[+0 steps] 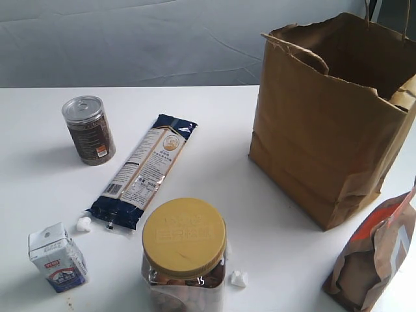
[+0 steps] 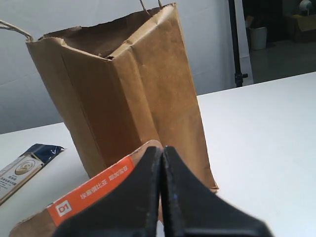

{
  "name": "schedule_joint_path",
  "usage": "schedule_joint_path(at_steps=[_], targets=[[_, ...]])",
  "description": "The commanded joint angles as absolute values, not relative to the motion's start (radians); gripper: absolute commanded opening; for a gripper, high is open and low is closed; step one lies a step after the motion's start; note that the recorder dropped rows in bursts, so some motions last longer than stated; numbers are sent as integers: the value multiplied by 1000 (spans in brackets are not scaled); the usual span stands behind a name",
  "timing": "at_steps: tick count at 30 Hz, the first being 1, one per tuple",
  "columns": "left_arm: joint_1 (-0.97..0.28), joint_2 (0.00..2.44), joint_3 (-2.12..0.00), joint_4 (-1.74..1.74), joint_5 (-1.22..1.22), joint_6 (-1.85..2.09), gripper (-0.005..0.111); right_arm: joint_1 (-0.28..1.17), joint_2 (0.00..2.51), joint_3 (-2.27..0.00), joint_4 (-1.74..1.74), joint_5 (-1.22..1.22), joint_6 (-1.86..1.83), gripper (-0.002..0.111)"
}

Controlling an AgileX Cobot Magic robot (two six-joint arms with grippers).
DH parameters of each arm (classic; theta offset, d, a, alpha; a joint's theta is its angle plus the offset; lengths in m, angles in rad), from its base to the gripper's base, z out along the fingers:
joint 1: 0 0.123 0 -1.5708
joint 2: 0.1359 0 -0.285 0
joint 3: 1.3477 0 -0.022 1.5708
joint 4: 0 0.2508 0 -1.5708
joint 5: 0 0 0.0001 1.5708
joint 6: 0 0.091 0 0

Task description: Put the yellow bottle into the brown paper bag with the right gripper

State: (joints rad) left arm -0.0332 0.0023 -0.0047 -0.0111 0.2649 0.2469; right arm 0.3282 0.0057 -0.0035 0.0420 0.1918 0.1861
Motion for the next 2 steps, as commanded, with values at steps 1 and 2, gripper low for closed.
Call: schedule_joint_path(at_steps=[1,2], targets=[[-39,0,0,-12,262,240,0,331,0,0,31,192,188,0],[-39,0,0,-12,262,240,0,331,0,0,31,192,186,0]])
